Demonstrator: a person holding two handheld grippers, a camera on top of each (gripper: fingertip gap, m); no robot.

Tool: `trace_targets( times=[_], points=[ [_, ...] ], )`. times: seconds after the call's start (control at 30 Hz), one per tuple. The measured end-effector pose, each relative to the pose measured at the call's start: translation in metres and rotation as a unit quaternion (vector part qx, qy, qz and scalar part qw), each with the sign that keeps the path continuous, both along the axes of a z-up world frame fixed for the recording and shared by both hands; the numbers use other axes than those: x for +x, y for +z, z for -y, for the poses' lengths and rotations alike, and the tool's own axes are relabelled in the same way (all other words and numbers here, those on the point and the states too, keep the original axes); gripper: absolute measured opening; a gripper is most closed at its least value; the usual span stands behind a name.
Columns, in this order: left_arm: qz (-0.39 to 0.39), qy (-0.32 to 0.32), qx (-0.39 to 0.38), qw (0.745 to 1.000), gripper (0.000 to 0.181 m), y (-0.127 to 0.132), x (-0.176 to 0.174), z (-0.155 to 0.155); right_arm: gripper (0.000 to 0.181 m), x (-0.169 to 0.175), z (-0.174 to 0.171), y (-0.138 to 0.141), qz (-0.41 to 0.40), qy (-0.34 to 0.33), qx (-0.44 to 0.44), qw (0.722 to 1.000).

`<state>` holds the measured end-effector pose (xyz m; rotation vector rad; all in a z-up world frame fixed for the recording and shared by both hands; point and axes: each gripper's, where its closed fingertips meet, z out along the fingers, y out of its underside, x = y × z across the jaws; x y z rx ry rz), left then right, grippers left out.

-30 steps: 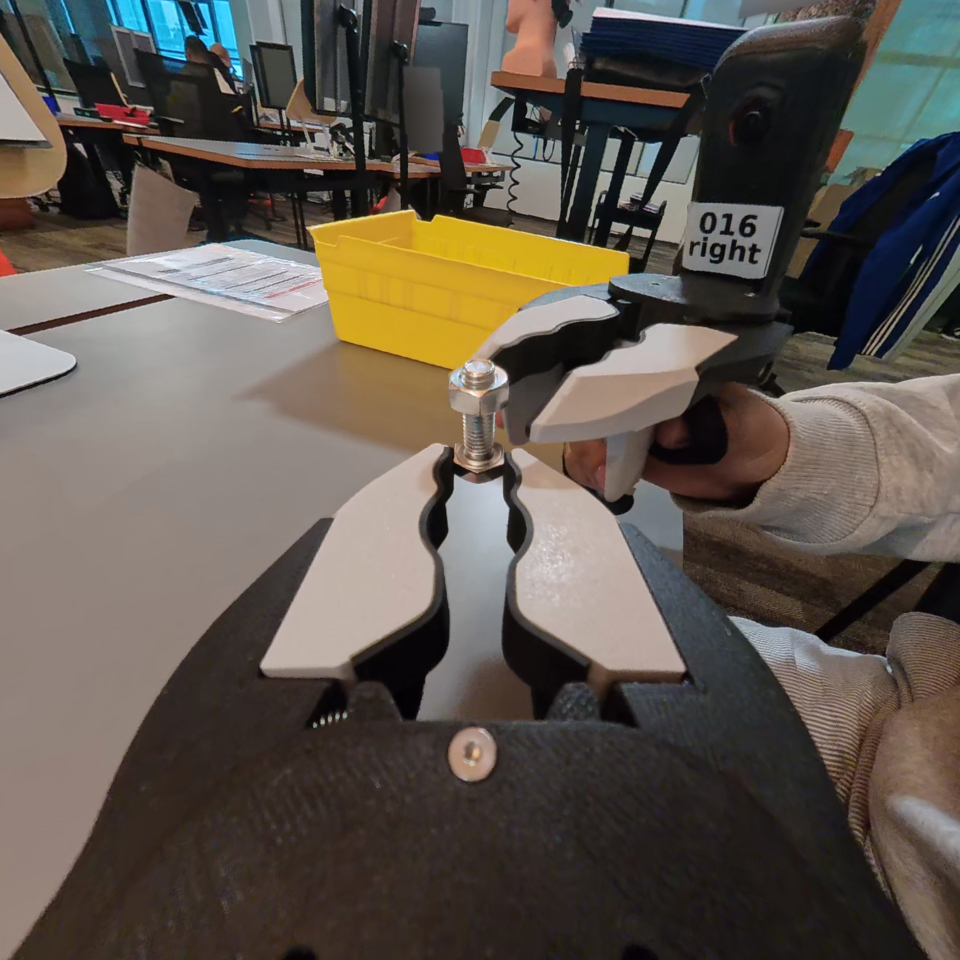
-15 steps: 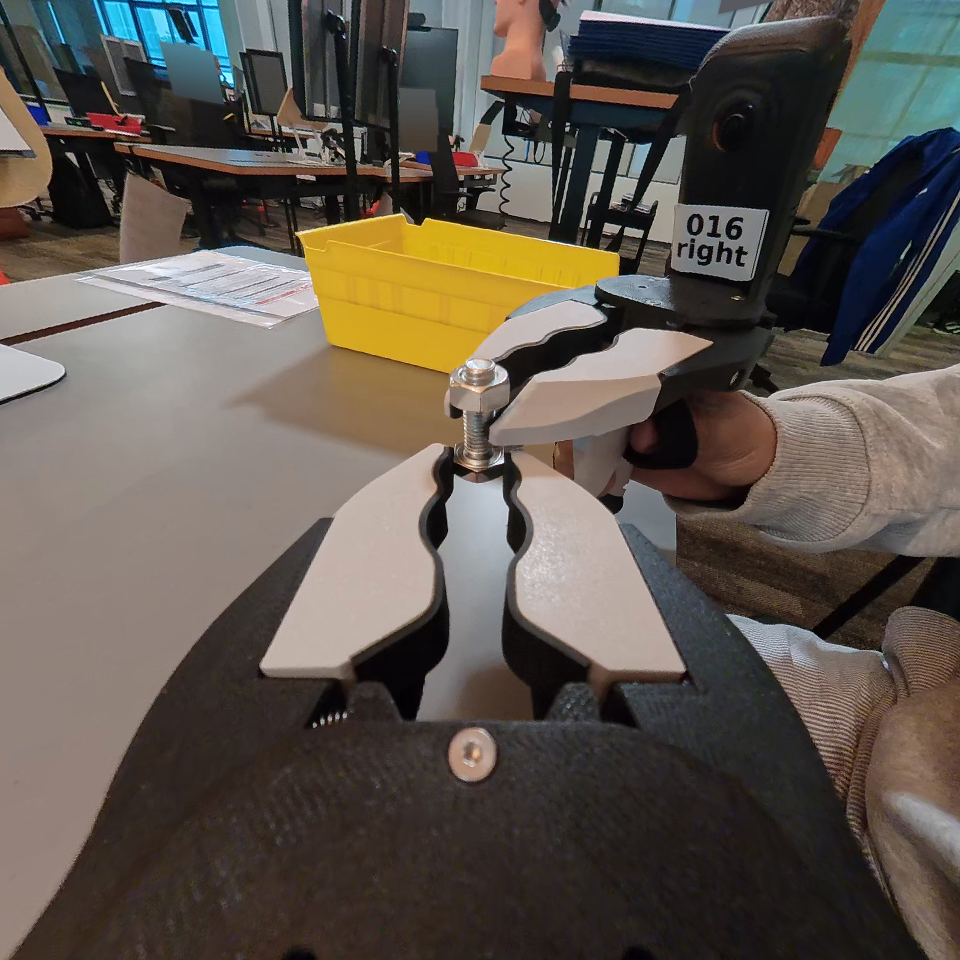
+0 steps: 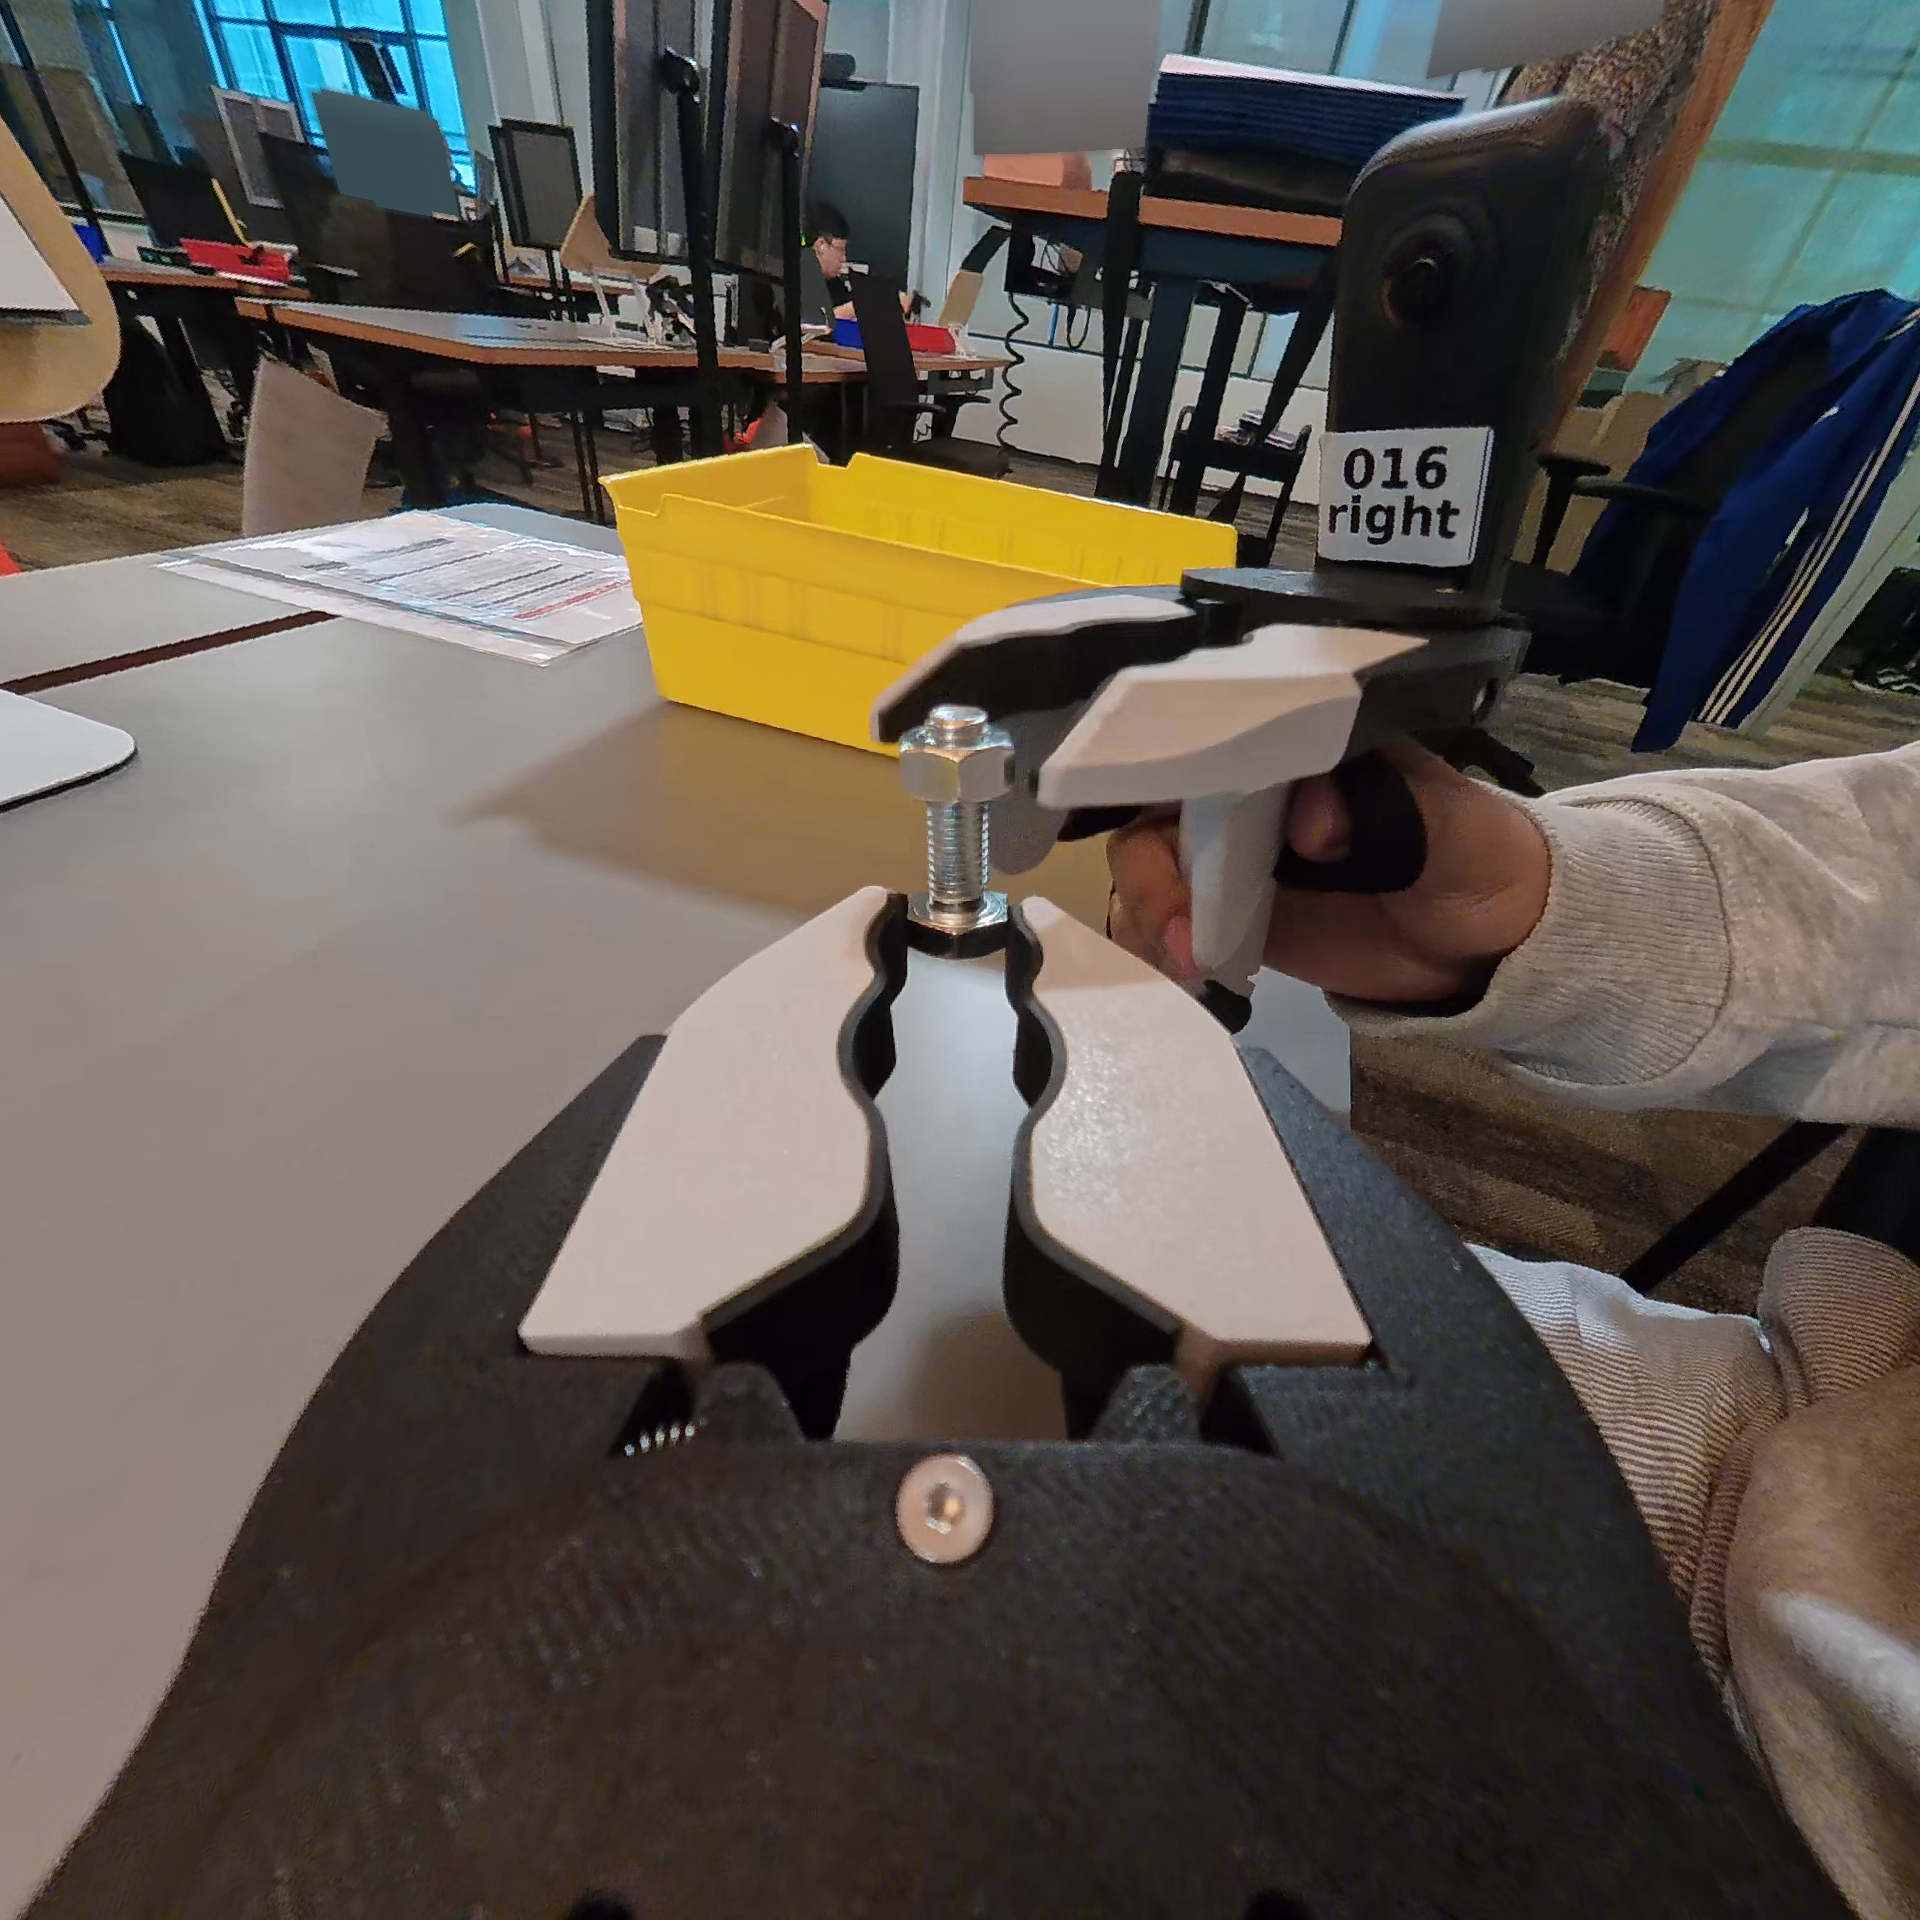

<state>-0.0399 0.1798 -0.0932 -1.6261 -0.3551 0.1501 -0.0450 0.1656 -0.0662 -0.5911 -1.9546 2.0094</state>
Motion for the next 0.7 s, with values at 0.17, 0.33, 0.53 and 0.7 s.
trace_targets(
  times=[0.17,0.33,0.53,0.7],
  points=[
    [0.005,0.005,0.007,1.0,0.019,0.001,-0.002,0.002,0.037,0.001,-0.004,0.012,-0.002,0.007,-0.045,0.999],
    [0.01,0.01,0.015,1.0,0.019,0.002,-0.005,0.004,0.039,0.009,0.005,0.011,-0.008,0.03,-0.034,0.999],
    [0.013,0.013,0.018,1.0,0.019,0.002,-0.006,0.005,0.012,0.018,0.007,0.013,-0.032,0.038,-0.007,0.999],
    [0.006,0.011,0.017,1.0,0.019,0.003,-0.005,0.004,0.028,0.01,0.004,0.013,-0.037,0.013,-0.012,0.999]
  ],
)
